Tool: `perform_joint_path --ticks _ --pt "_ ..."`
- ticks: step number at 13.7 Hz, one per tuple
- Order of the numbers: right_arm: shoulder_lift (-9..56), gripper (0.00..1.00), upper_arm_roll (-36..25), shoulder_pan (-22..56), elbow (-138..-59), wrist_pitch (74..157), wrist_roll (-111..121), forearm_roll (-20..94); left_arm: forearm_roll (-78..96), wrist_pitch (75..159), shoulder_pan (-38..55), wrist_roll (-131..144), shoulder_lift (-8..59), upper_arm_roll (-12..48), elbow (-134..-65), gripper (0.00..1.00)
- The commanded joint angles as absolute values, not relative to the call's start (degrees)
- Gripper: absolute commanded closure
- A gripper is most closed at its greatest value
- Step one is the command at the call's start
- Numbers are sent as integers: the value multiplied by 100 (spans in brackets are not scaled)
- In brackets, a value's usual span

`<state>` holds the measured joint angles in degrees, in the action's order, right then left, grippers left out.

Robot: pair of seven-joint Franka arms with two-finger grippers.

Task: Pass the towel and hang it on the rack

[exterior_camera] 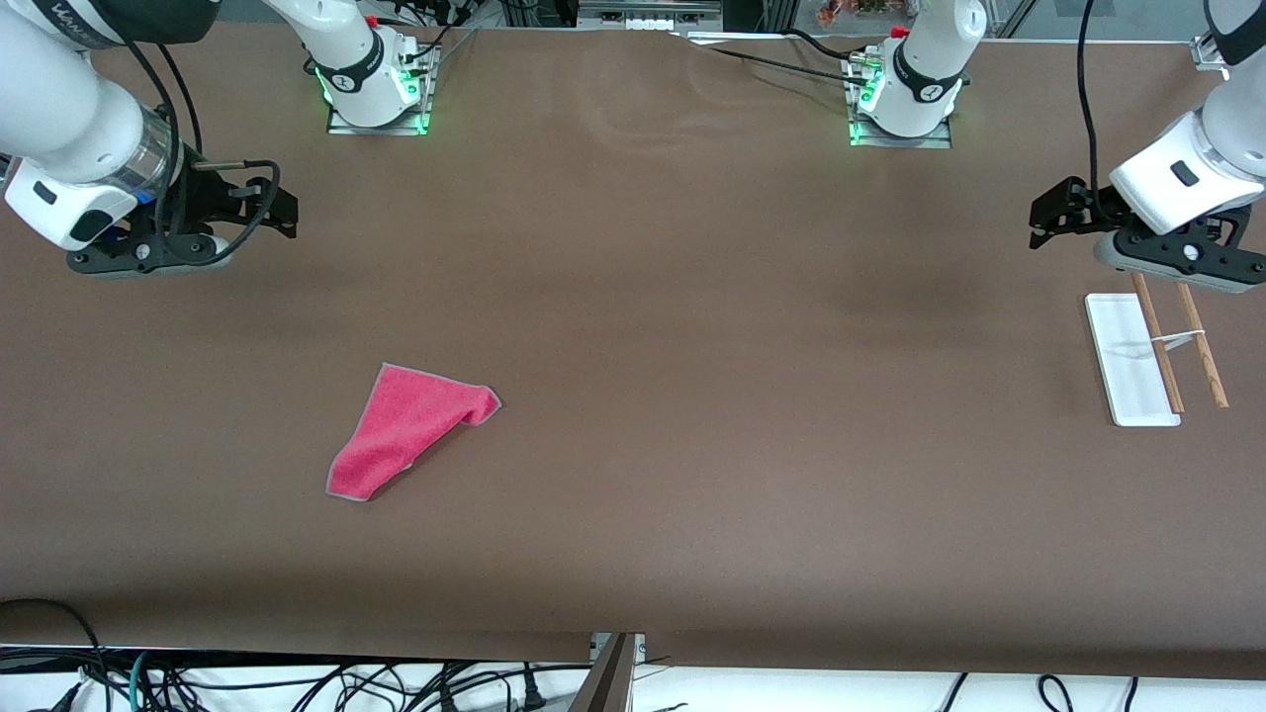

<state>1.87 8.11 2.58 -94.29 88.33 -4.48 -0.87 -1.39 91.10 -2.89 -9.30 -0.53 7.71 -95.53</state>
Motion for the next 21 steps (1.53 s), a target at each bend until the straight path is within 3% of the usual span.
perform_joint_path --ticks 1,21 --pt "97 0 844 176 -9439 8815 -483 -62 -132 8991 -115 -818 -88 598 -9457 0" --pt "105 0 870 185 -9448 8771 -413 -88 -132 8982 105 -809 -97 387 -9466 0"
